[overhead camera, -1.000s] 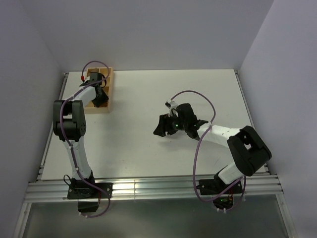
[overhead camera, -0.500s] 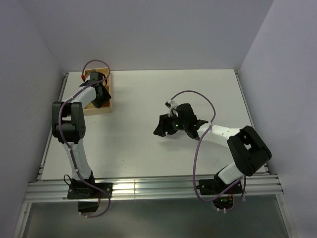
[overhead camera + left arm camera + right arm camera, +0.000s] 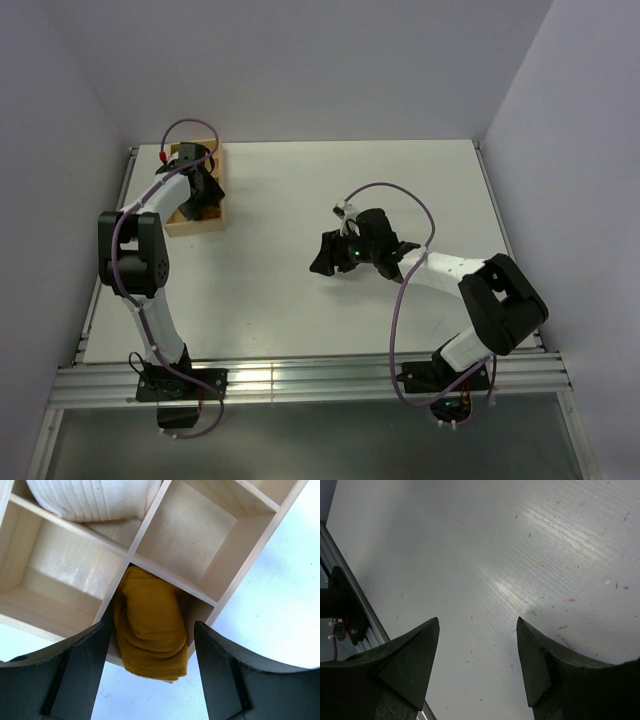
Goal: Roll the socks
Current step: Place the sock in the storage box.
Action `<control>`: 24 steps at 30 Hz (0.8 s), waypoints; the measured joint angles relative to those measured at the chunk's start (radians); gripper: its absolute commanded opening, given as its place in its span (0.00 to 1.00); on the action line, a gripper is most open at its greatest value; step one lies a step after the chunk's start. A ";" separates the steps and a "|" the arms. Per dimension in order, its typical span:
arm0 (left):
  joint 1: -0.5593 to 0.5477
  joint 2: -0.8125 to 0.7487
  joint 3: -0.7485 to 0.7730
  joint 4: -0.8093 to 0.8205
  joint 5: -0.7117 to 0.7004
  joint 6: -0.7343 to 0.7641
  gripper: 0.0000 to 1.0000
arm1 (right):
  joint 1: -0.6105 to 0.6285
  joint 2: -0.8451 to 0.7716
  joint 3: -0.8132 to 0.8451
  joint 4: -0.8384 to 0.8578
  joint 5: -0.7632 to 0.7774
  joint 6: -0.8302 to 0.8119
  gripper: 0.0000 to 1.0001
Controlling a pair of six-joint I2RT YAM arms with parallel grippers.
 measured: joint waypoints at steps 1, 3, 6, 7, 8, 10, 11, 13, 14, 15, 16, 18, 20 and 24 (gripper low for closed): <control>0.000 -0.002 0.000 -0.003 -0.002 -0.002 0.73 | 0.000 0.000 0.000 0.000 -0.002 -0.001 0.70; 0.000 -0.005 -0.002 -0.005 -0.003 -0.008 0.65 | 0.000 0.000 0.000 0.000 -0.002 -0.002 0.70; 0.000 -0.025 -0.037 -0.006 -0.005 -0.019 0.53 | 0.000 0.000 0.000 0.000 -0.003 -0.002 0.70; 0.000 -0.035 -0.050 -0.004 -0.004 -0.021 0.50 | 0.000 0.000 0.000 0.000 -0.003 -0.002 0.70; 0.000 -0.051 -0.065 -0.005 -0.005 -0.024 0.48 | 0.000 0.000 0.000 0.000 -0.004 -0.002 0.70; 0.000 -0.092 -0.097 -0.008 -0.005 -0.025 0.48 | 0.000 0.000 0.000 0.000 -0.006 -0.002 0.70; 0.000 -0.112 -0.109 -0.010 -0.004 -0.025 0.47 | 0.000 0.000 0.000 0.000 -0.008 -0.002 0.70; 0.000 -0.151 -0.124 -0.011 0.001 -0.025 0.48 | 0.000 0.000 0.000 0.000 -0.010 -0.002 0.69; 0.000 -0.165 -0.126 -0.009 0.006 -0.025 0.49 | 0.000 0.000 0.000 0.000 -0.010 -0.002 0.69; 0.000 -0.177 -0.126 -0.006 0.009 -0.025 0.49 | 0.000 0.000 0.000 0.000 -0.011 -0.002 0.69; 0.000 -0.188 -0.126 0.000 0.014 -0.025 0.49 | 0.000 0.000 0.000 0.000 -0.012 -0.002 0.69; 0.000 -0.199 -0.126 0.009 0.018 -0.025 0.50 | 0.000 0.000 0.000 0.000 -0.016 -0.002 0.69; 0.000 -0.201 -0.127 0.012 0.021 -0.025 0.48 | 0.000 0.000 0.000 0.000 -0.019 -0.002 0.69; 0.000 -0.203 -0.151 0.014 0.027 -0.029 0.33 | 0.000 0.000 0.000 0.000 -0.021 -0.002 0.69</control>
